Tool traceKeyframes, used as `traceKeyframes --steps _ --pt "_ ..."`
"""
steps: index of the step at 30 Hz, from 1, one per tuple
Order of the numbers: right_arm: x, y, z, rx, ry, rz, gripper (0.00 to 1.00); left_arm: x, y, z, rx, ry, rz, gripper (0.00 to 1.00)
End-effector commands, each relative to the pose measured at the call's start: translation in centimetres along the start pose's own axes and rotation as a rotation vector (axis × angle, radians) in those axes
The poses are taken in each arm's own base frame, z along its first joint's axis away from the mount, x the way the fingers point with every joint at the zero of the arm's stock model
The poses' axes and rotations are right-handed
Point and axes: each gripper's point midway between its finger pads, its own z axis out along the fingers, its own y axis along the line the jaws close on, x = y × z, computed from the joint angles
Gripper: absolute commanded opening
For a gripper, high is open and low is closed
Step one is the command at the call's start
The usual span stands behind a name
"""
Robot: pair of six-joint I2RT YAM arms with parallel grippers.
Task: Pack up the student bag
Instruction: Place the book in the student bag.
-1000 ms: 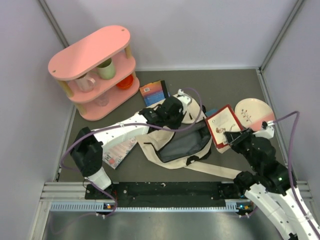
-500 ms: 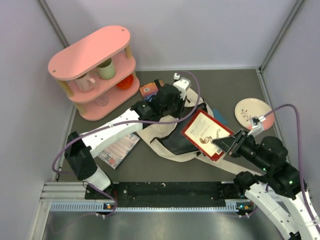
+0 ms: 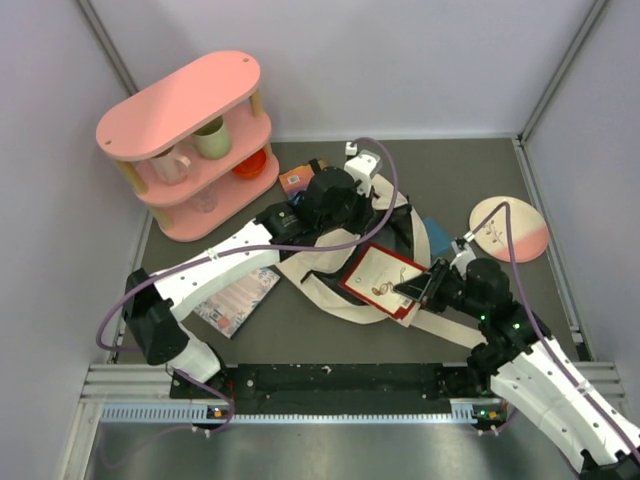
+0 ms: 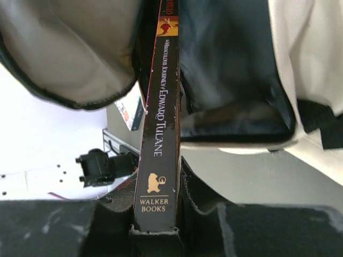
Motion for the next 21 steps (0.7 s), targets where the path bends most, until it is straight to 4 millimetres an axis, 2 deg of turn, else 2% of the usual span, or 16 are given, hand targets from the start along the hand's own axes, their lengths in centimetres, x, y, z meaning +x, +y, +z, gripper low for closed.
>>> traceKeyframes --steps 1,6,10,13,21 --pt "-3.7 5.9 0.6 -0.218 -0.136 -0.026 0.00 -5.7 -3.7 -2.3 0.125 -0.194 -0.025 0.00" --pt "-5.5 5.4 1.9 -0.217 -0.226 0.032 0.00 -6.3 -4.5 -2.9 0.147 -0.214 -0.044 0.00" --pt "-6.1 3.2 3.4 -0.149 -0.268 0.086 0.00 -7.1 -4.9 -3.4 0.158 -0.234 -0.053 0.00" --pt "-6.8 2.7 4.1 -0.146 -0.308 0.108 0.00 -7.1 -4.4 -3.5 0.133 -0.243 -0.065 0.00" --pt "-7.7 4.1 6.2 -0.188 -0.326 0.103 0.00 -9.0 -5.7 -5.0 0.206 -0.294 -0.047 0.00"
